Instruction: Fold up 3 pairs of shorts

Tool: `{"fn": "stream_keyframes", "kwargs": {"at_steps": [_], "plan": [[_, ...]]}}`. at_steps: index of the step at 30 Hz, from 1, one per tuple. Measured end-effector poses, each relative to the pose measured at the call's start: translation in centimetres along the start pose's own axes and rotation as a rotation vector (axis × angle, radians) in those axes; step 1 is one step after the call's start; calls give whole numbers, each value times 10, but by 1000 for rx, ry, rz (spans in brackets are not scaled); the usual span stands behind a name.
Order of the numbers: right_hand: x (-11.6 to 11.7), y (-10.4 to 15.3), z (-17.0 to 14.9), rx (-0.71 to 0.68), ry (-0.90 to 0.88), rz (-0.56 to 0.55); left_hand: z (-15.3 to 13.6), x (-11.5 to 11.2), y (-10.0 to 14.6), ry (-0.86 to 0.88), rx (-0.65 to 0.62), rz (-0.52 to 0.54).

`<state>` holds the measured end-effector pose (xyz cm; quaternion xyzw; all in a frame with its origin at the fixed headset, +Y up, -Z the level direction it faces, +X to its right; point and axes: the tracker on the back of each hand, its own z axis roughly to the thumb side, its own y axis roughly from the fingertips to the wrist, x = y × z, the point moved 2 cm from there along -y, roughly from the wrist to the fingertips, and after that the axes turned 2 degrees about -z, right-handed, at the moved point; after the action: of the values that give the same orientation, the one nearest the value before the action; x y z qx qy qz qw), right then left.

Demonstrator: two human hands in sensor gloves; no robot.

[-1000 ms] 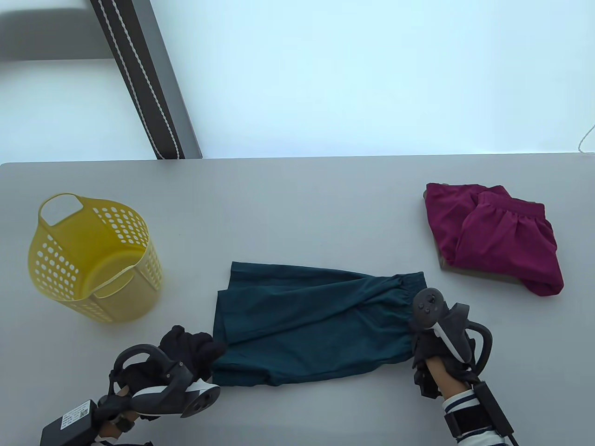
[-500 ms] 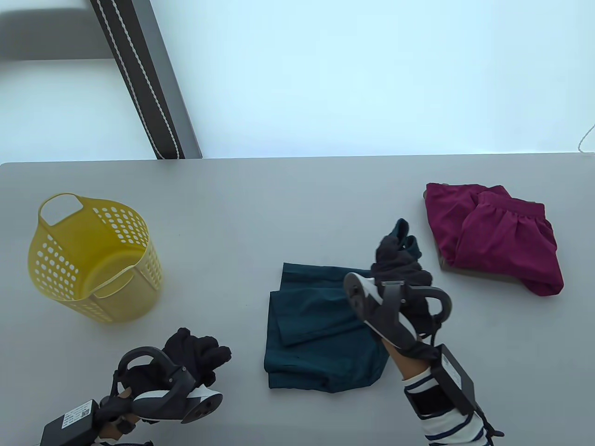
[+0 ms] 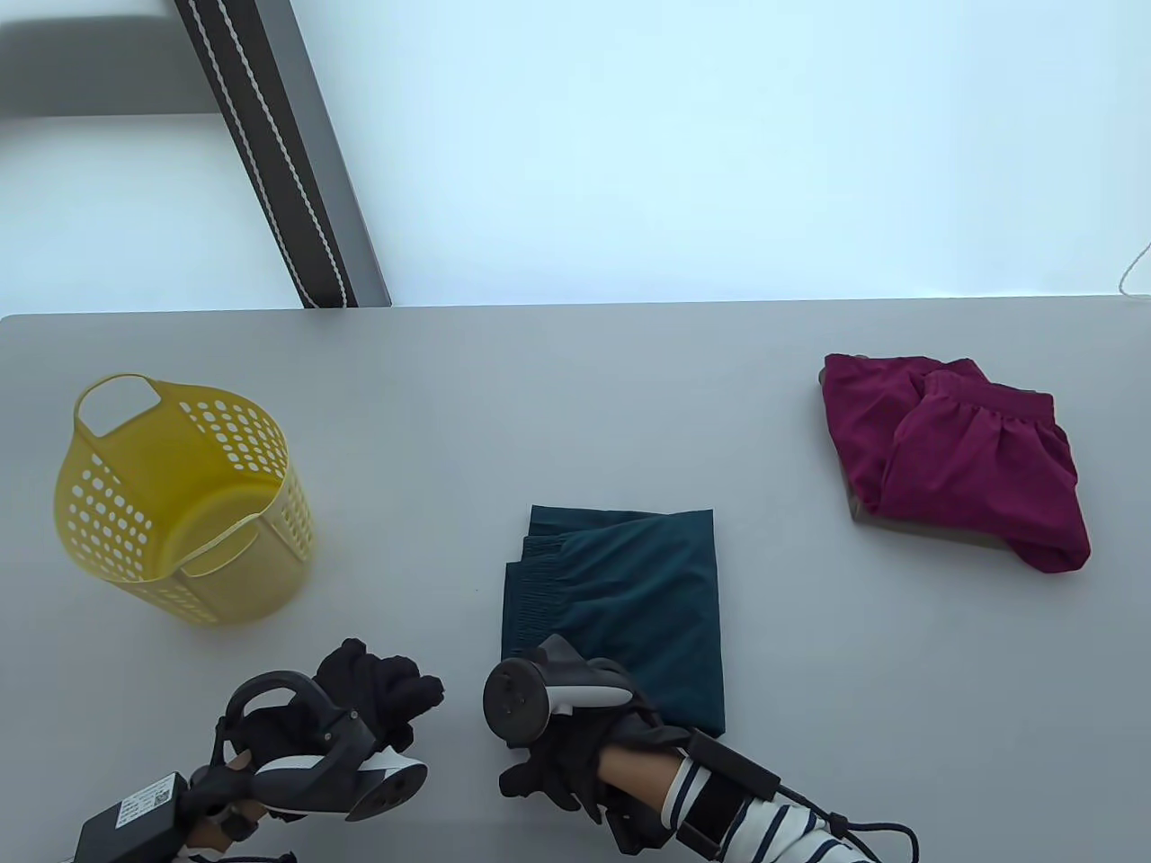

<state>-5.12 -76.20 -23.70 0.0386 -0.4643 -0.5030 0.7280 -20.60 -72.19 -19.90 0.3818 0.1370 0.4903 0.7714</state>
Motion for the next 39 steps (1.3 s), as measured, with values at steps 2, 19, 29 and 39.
{"fn": "stream_keyframes", "kwargs": {"at_steps": [2, 19, 29, 39], "plan": [[-33, 16, -1, -34, -79, -306, 0, 0, 0, 0, -2, -2], [-59, 82, -216, 788, -513, -603, 1, -2, -1, 7, -17, -21], [-53, 51, -194, 760, -417, -588, 1, -6, -4, 34, -30, -74], [-73, 74, -189, 673, -698, -758, 1, -6, -6, 35, -39, -97]]}}
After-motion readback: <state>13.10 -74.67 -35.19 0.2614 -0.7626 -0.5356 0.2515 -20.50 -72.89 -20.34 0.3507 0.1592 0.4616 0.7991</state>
